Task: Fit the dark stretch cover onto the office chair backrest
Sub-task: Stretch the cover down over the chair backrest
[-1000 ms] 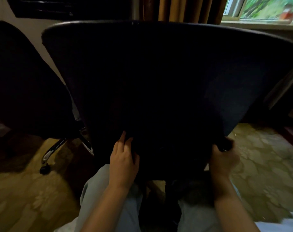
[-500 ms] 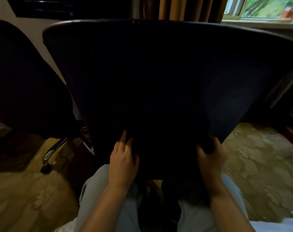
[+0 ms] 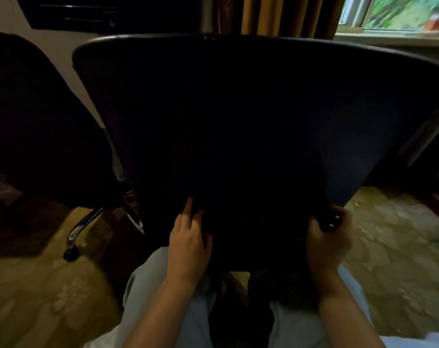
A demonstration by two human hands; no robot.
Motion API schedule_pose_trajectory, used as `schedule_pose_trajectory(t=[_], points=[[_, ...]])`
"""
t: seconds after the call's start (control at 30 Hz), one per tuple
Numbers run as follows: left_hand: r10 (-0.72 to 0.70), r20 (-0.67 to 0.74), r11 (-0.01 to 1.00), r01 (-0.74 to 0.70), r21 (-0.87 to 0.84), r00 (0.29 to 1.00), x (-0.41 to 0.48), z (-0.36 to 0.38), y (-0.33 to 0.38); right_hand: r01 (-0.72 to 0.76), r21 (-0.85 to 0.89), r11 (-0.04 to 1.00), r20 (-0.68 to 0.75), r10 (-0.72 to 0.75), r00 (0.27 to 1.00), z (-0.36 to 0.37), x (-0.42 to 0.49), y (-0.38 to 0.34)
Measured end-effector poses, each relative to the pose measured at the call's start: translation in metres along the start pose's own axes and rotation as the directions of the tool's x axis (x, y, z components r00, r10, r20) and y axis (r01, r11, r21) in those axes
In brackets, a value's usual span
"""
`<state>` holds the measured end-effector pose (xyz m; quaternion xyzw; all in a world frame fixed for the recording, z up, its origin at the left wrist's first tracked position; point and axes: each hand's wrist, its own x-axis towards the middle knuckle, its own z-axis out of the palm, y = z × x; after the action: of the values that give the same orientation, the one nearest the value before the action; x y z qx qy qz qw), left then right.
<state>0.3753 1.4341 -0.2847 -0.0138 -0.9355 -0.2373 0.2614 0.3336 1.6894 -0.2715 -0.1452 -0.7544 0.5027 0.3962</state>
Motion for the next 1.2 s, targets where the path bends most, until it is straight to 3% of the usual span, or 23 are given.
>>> schedule_pose_trajectory(t=[0.13, 0.47, 0.67, 0.8, 0.87, 0.97, 1.1, 1.2], points=[[-0.017, -0.015, 1.0, 0.017, 0.003, 1.0, 0.0, 0.0, 0.001, 0.025, 0.04, 0.999, 0.026, -0.026, 0.999, 0.001, -0.005, -0.005], [-0.023, -0.006, 1.0, 0.022, -0.01, 1.0, 0.0, -0.001, 0.004, -0.176, 0.125, 0.976, 0.195, 0.15, 0.969, 0.001, 0.002, 0.011], [-0.022, 0.0, 1.0, 0.022, -0.014, 1.0, 0.0, -0.001, 0.005, -0.164, 0.122, 0.979, 0.245, 0.13, 0.961, -0.001, 0.002, 0.007], [-0.02, -0.002, 1.0, 0.02, -0.014, 1.0, 0.001, -0.003, 0.005, -0.158, 0.102, 0.982, 0.123, 0.145, 0.982, 0.0, 0.0, 0.008], [-0.03, -0.004, 0.999, 0.03, -0.011, 1.0, 0.001, -0.004, 0.005, -0.037, 0.125, 0.991, -0.027, 0.041, 0.999, -0.003, 0.002, 0.003], [-0.039, -0.012, 0.999, 0.039, -0.017, 0.999, 0.0, -0.004, 0.006, 0.164, 0.157, 0.974, -0.218, -0.128, 0.968, -0.006, 0.008, 0.004], [-0.043, -0.005, 0.999, 0.043, -0.018, 0.999, 0.0, -0.001, 0.008, 0.082, 0.172, 0.982, -0.187, -0.049, 0.981, 0.001, 0.01, 0.009], [-0.058, -0.004, 0.998, 0.057, -0.025, 0.998, 0.0, 0.001, 0.009, 0.14, 0.08, 0.987, -0.114, -0.13, 0.985, 0.005, 0.002, 0.004]])
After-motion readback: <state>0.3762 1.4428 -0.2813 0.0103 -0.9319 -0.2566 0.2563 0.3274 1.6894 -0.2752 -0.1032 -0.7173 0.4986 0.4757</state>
